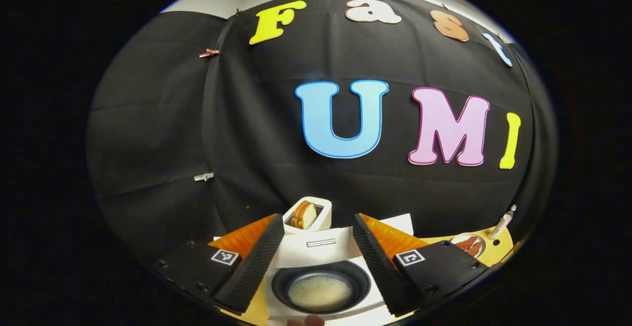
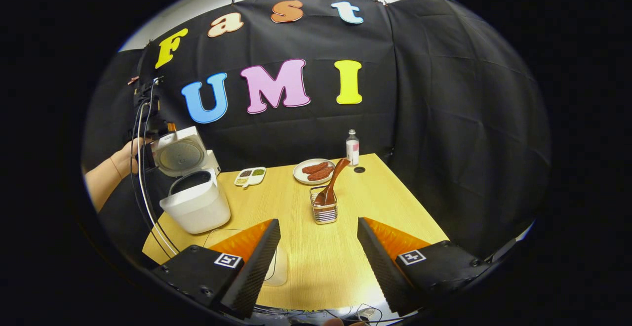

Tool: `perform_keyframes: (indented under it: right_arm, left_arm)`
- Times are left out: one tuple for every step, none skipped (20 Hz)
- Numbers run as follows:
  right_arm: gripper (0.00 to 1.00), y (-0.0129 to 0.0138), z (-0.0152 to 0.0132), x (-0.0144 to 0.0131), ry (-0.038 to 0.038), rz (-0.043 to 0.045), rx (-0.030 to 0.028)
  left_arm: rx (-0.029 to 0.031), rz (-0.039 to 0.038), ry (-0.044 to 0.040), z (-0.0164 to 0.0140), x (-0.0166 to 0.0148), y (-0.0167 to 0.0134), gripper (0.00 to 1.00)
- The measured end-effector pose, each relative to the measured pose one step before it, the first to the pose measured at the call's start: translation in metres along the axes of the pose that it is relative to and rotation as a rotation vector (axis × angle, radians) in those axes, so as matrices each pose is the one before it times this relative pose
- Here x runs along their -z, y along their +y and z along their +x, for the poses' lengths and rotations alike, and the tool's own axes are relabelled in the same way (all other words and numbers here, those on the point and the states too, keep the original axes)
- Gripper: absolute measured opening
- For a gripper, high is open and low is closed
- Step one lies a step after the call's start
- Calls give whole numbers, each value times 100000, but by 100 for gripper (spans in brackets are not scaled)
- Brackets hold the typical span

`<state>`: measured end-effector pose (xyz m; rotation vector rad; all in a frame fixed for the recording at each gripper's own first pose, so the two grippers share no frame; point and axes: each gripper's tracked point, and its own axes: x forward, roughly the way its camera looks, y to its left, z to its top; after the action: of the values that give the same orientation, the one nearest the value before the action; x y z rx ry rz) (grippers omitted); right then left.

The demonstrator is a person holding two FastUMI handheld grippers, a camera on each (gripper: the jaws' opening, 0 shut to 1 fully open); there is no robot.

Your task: Close the left gripper, press the button to open the rice cooker; take a wooden spoon from the chopstick holder with the right hand, scoop a spoonful of rice and pour it into the rice cooker, then put the wooden spoon back into the chopstick holder.

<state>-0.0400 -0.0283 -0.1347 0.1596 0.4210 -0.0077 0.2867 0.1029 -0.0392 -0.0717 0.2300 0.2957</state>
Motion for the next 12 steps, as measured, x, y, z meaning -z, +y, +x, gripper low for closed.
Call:
perform_keyframes:
  right_arm:
    - [99,-28,-80,-10,79,223,-576]
    - [99,-109,-115,99,36,236,-409]
    - [99,-127,-250,244,443,-17,-347]
    - [99,-221,-192,264,322,-353,-116]
    - [99,-301,-185,255,550,-547,168]
    - [99,-353,-170,359,459,-432,399]
    - [99,-337,-186,253,450,-110,494]
    - [99,-309,-201,206,446,201,385]
    - [99,-250,-95,204,517,378,274]
    - [99,-214,6,93,382,316,199]
    - [99,-221,20,43,382,277,463]
    - [99,-145,-62,-105,-304,539,318]
  left_arm:
    - [-632,197,970,-552,866,-207,99]
    - [-512,731,861,-505,767,-188,99]
    - [-353,125,1256,-452,930,-80,99]
    - [-87,-780,1417,-403,808,-196,100]
    - [435,-1458,2061,-278,961,-170,100]
    - [417,-1965,2598,-211,1011,-177,100]
    - [552,-1829,2010,-255,1204,-212,100]
    - [75,1051,-185,-224,346,-174,100]
    - [55,1846,-283,-30,548,-61,100]
    - [-85,1239,885,40,294,-112,100]
    - [119,36,2442,87,606,53,100]
    - [306,-936,2381,-152,524,49,100]
